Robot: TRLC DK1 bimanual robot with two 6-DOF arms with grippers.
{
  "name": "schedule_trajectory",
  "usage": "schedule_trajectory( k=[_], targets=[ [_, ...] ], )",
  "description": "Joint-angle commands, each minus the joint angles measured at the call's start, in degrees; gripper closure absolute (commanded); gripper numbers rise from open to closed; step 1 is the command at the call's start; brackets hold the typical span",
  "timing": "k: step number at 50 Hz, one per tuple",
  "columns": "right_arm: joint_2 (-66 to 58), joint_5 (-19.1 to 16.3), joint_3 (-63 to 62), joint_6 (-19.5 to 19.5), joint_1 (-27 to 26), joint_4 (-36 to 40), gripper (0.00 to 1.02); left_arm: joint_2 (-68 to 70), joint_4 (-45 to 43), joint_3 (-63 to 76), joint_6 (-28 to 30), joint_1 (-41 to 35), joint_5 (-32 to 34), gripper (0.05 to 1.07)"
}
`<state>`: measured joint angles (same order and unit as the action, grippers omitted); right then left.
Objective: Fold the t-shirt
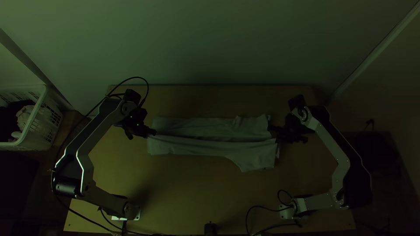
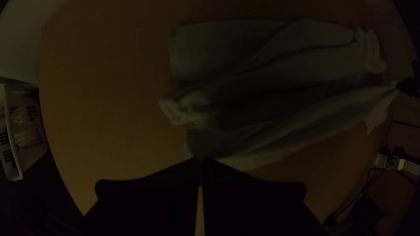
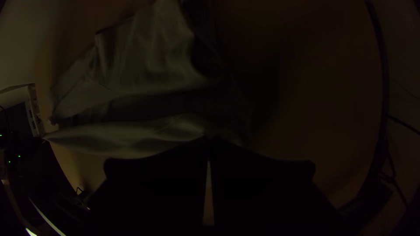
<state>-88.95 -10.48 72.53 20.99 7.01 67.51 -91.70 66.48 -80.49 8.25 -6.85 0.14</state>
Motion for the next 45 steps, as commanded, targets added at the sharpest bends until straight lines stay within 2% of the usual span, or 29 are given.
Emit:
schedule_trajectory(
  k=[1, 26, 45],
  targets=[
    [-3.3, 0.5, 3.7, 1.3, -0.1, -0.4, 1.0, -2.7, 0.1, -4.1, 1.6, 0.1, -0.4, 1.04],
    [-16.8, 0.5, 19.3, 2.1, -1.5, -0.7, 1.0, -16.4, 0.7, -19.4, 3.1, 2.2, -0.2, 1.04],
    [-26.0, 0.5, 29.9, 2.1, -2.3, 0.3, 1.0, -23.4, 0.8, -26.0, 3.9, 3.8, 0.1, 1.04]
  ],
)
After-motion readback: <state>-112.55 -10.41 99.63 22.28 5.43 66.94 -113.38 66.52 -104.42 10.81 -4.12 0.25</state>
